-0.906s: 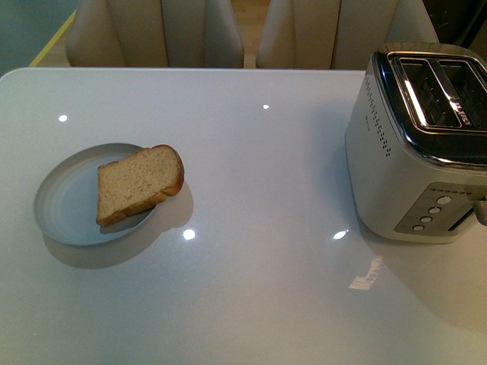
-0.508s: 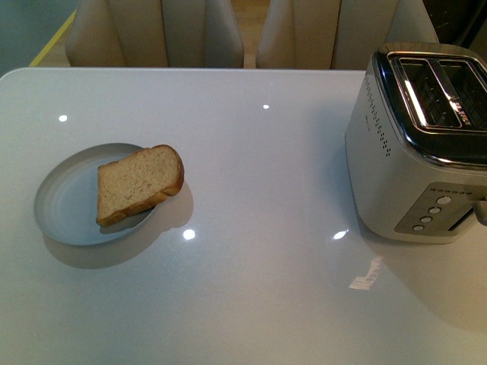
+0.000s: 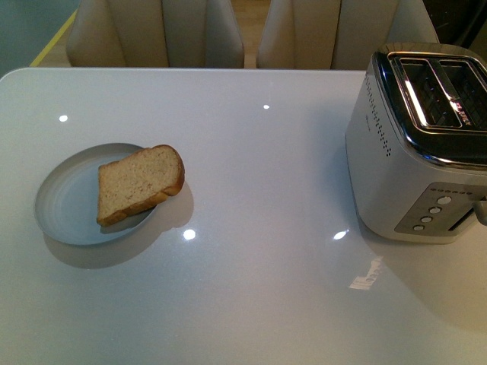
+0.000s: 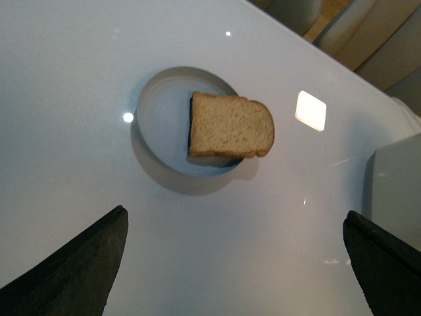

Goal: Left arm holds plate, right arm toasts bread

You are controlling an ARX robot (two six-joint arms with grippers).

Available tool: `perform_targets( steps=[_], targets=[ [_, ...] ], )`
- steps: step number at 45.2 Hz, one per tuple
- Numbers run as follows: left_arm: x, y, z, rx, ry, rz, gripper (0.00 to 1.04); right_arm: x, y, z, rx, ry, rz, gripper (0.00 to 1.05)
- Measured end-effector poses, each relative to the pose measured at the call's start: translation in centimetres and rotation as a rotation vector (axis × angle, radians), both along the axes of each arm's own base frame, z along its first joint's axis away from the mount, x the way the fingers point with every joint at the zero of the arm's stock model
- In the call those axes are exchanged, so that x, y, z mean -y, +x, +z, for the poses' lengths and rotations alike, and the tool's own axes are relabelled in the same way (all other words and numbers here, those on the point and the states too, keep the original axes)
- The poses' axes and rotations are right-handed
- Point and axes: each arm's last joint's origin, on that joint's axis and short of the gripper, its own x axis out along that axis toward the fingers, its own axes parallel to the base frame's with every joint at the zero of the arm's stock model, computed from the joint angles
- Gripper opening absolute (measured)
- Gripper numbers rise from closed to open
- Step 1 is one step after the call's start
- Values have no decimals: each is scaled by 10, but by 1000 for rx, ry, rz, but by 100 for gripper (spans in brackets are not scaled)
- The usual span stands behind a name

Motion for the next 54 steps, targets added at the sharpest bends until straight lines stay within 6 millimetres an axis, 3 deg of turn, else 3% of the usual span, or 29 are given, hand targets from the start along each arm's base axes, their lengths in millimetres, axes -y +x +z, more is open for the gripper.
perform_targets(
  steps=[7,13,19,28,37,54],
  targets=[
    [-5,31,-2,1,-4,-24,97,0,0,0,0,0,0,96],
    [-12,79,-20,-19,-7,-14,97,0,0,0,0,0,0,96],
    [-19,131,-47,-61,-32,54,97,0,0,0,0,0,0,96],
    [-23,175,-96,-171,-53,163,97,0,0,0,0,0,0,96],
    [-33,198,-134,-265,-55,237,97,0,0,0,0,0,0,96],
    [-33,218,-175,-352,-35,250,97,0,0,0,0,0,0,96]
  ],
)
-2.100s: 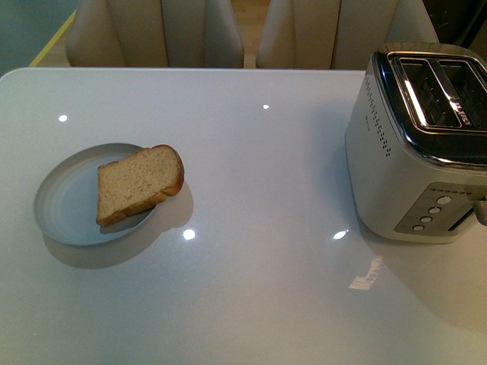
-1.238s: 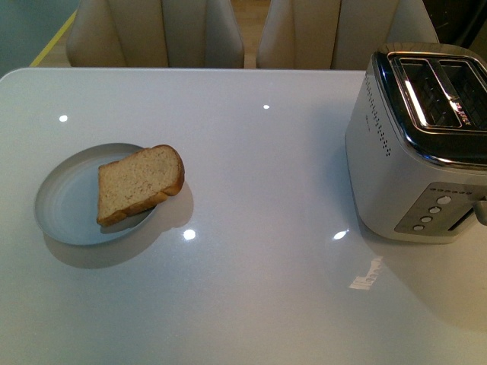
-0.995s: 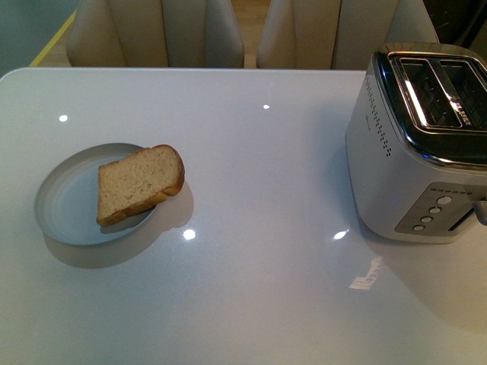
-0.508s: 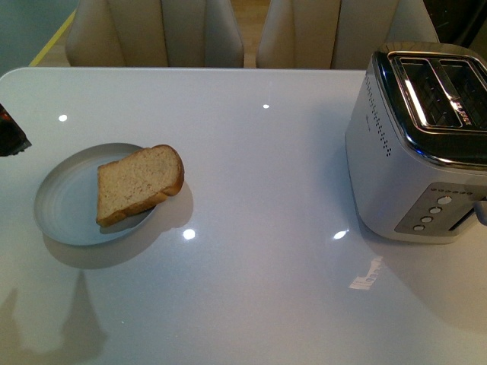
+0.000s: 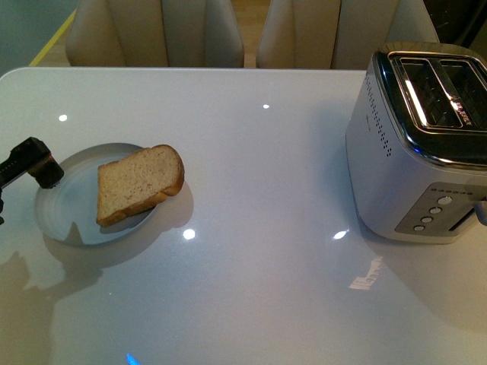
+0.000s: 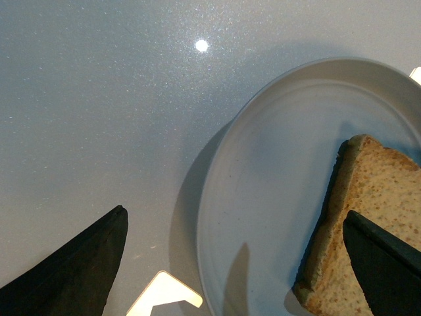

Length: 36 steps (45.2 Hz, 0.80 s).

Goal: Left arm holds plate, right arm toasts bread

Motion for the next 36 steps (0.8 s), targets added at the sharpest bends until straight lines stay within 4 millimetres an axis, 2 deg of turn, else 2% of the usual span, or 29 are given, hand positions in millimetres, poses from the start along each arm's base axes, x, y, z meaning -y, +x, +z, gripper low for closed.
perform_targets(
  steps=[9,17,36],
  targets=[
    [11,4,-20,-55,-1,-35,97,0,0,0,0,0,0,96],
    [17,8,-29,-87,-5,-79,97,0,0,0,0,0,0,96],
    [23,6,-41,-167,-50,-135,17,0,0,0,0,0,0,96]
  ],
)
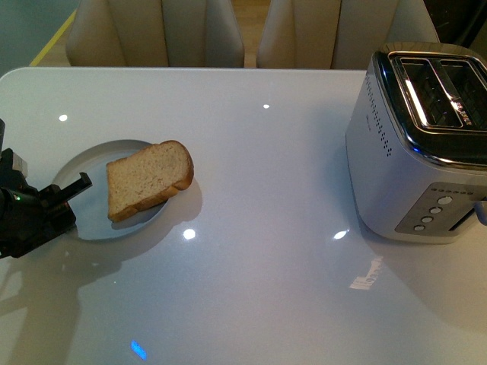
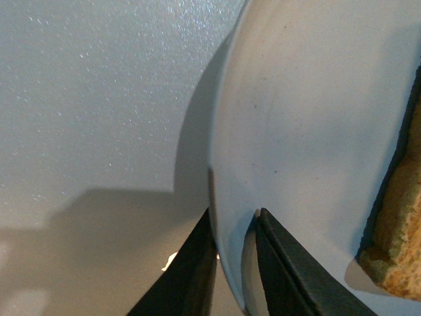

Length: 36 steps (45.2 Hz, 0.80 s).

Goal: Left arm holds plate, right arm toasts bread

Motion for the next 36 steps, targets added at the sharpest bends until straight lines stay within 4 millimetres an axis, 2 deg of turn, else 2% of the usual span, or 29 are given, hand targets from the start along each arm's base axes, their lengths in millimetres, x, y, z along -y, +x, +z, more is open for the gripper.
perform_targets(
  steps=[2,5,16,23,36],
  targets=[
    [-2,0,0,-1,-35,19,10,0,0,0,0,0,0,96],
    [-5,1,3,4,-90,62,3,0,0,0,0,0,0,96],
    [-10,-13,9,0,-160,148,3,0,0,0,0,0,0,96],
    [-7,-24,41,71,-196,149,3,0,0,0,0,0,0,96],
    [1,-35,88,139,-242,158,3,0,0,0,0,0,0,96]
  ],
)
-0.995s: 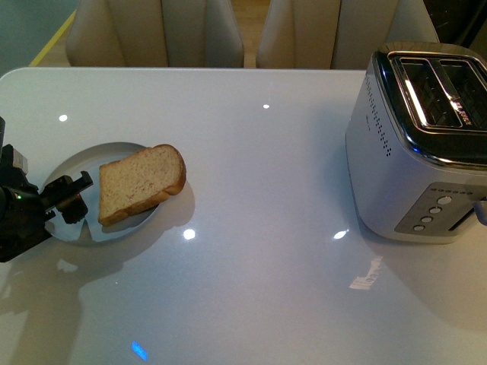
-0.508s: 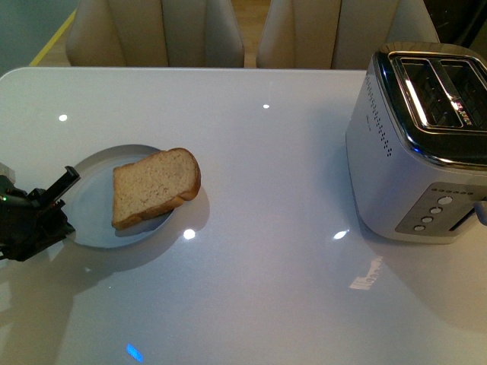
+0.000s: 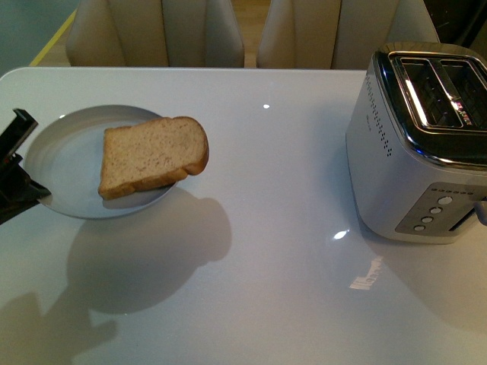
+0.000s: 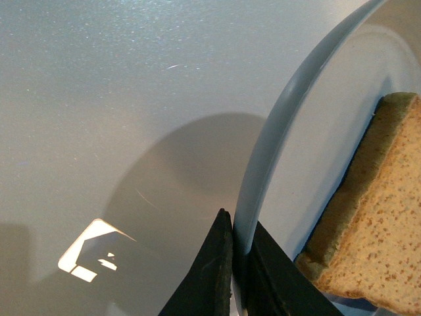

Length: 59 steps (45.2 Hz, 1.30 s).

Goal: Left arm holds plate, right arm toasts bread

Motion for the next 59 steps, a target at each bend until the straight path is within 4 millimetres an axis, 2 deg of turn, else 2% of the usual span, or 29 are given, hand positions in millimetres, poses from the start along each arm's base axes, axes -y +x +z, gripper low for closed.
perform_targets(
  steps=[6,12,17,28,33,43,59],
  targets=[
    [11,-4,27,34,-24,2,3,0,0,0,0,0,0,96],
    [36,-11,64,81,-59,-26,3,0,0,0,0,0,0,96],
    [60,-16,88,103,-85,-63,3,0,0,0,0,0,0,96],
    [96,-21,118,126,-112,-108,3,0,0,0,0,0,0,96],
    [119,-28,135,134,-124,-134,3,0,0,0,0,0,0,96],
    [145,-36,151,144,-160,-174,3,0,0,0,0,0,0,96],
    [160,-46,156,142,-171,-225,3,0,0,0,0,0,0,96]
  ],
)
